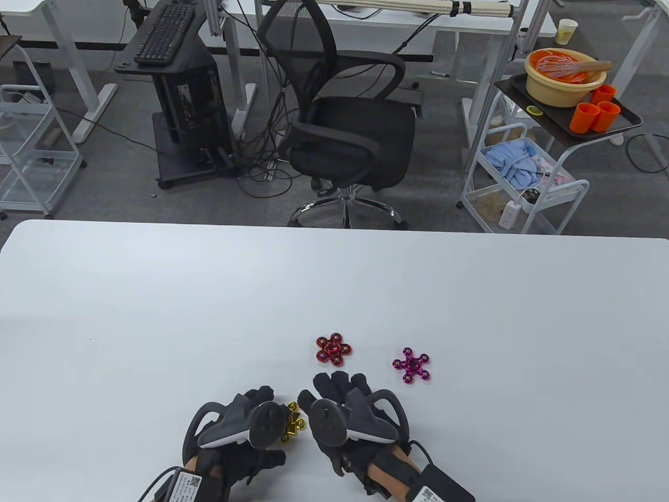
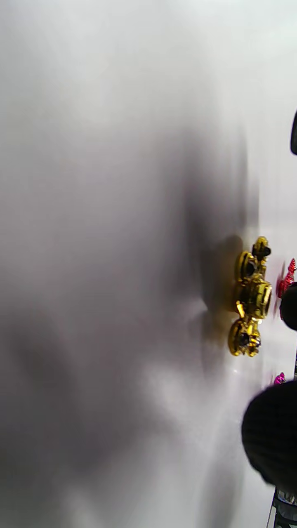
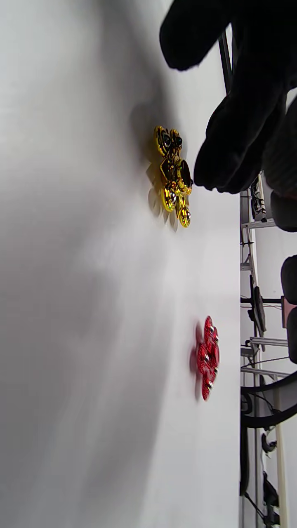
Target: Flick fidget spinner to spin
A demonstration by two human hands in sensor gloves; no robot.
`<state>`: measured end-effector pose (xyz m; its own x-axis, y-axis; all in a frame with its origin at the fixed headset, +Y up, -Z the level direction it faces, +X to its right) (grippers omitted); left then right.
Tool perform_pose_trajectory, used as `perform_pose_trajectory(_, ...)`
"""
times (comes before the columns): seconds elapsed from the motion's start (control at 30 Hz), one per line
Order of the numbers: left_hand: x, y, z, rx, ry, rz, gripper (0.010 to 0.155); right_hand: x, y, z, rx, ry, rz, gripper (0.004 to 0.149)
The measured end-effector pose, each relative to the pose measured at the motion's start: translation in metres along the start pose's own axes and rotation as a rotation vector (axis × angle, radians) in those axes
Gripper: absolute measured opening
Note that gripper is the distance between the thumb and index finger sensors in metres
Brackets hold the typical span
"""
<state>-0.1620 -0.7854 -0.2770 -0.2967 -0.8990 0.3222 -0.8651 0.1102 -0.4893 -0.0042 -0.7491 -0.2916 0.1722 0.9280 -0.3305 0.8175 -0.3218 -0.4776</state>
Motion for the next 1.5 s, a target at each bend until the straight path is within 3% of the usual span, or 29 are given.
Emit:
perform_pose_trajectory(0.2, 0.004, 0.001, 0.0, -0.028, -0.002, 0.014, 0.072, -0.03, 0.001, 0.028, -0.07, -0.129, -0.086, 0.055)
perform_pose_trajectory(0.27, 0.004, 0.003, 0.001, -0.033, 0.006, -0.017, 0.071, -0.033, 0.003, 0.021, -0.06, -0.207, -0.087, 0.055)
perform_pose_trajectory(0.33, 0.005, 0.004, 0.001, -0.032, 0.015, -0.029, 0.071, -0.02, -0.001, -0.006, 0.024, -0.281, 0.087, 0.041)
perform_pose_trajectory(0.4, 0.006, 0.004, 0.001, -0.028, 0.013, -0.032, 0.071, -0.01, -0.002, -0.028, 0.026, -0.221, 0.162, 0.041)
perform_pose_trajectory(0.47, 0.005, 0.004, 0.001, -0.029, 0.012, -0.032, 0.071, -0.001, -0.001, -0.044, 0.021, -0.118, 0.123, 0.043)
perform_pose_trajectory(0.57, 0.005, 0.003, 0.001, -0.031, 0.013, -0.026, 0.071, 0.004, 0.003, -0.059, 0.014, -0.121, 0.073, 0.044)
perform_pose_trajectory(0.8, 0.005, 0.001, 0.001, -0.03, 0.027, -0.024, 0.072, 0.005, 0.008, -0.061, -0.002, -0.065, 0.06, 0.049)
perform_pose_trajectory(0.97, 0.005, 0.001, 0.0, -0.019, 0.04, -0.033, 0.077, 0.014, 0.016, -0.05, -0.036, 0.043, -0.005, 0.053)
perform_pose_trajectory(1.2, -0.008, 0.0, -0.016, -0.024, -0.052, -0.051, 0.08, 0.031, 0.039, -0.019, -0.11, 0.195, 0.052, 0.06)
perform_pose_trajectory(1.5, -0.008, 0.008, -0.018, -0.072, -0.075, -0.043, 0.079, 0.037, 0.067, 0.058, -0.197, 0.145, -0.112, 0.07)
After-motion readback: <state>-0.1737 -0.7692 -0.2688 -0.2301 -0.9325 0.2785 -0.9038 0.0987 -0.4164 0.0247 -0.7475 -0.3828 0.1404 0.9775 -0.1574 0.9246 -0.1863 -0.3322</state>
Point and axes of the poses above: the tracker on the back of each hand, its own y axis roughly to the little-finger side, its own z axis roughly from the wrist to the fingertips, x = y × z, the point moved 1 cm from there along z, roughly from the wrist to the fingertips, and after that the axes turned 11 degrees about z, right-handed, at the moved point
